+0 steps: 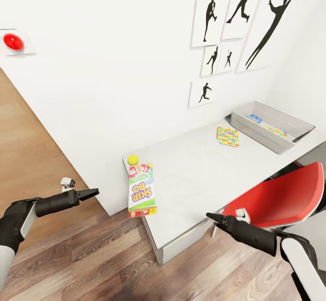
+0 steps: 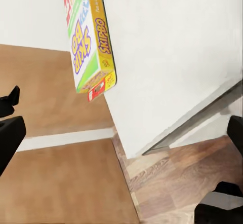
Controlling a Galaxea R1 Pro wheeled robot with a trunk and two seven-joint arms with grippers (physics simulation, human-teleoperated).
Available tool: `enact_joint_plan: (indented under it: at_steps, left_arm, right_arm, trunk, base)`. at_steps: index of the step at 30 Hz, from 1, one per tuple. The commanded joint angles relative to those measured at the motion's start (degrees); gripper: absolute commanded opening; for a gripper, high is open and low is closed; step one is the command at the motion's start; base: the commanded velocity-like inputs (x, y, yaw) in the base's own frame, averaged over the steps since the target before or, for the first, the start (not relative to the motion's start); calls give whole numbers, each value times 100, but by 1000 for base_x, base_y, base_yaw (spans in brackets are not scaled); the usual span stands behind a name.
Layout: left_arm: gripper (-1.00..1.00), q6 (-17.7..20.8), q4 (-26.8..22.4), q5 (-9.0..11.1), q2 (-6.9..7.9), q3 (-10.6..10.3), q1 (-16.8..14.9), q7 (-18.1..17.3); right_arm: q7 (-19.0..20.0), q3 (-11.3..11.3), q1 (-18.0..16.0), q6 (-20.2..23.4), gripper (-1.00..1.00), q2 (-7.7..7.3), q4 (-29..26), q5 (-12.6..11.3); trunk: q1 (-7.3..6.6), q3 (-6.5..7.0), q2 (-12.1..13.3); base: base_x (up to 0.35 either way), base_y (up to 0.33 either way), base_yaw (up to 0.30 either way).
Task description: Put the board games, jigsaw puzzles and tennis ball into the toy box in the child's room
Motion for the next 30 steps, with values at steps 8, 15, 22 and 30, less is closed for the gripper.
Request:
enact_joint_plan:
  at_steps: [8, 15, 22, 30]
  left_arm:
    - [100, 60, 0, 1, -6, -8, -4, -12]
    - [100, 60, 0, -2, -25, -9, -4, -10]
    - [100, 60, 0, 3, -20, -15, -4, -17]
    - [100, 60, 0, -2, -26, -17, -4, -11]
  right_arm:
    - [19, 29, -1, 25, 100, -614, 292, 16]
    - [14, 27, 216, 25, 100, -735, 427, 24]
    - [-534, 51, 311, 25, 100, -669, 1463, 215]
    - [-2222, 36, 314, -583, 100, 180, 2838, 1215]
  trunk:
    - [3, -9, -10]
    - [3, -9, -10]
    - [3, -9, -10]
    - [3, -9, -10]
  base:
    - [-1, 1, 0]
    - [0, 0, 0]
    - [0, 0, 0]
    - [0, 0, 0]
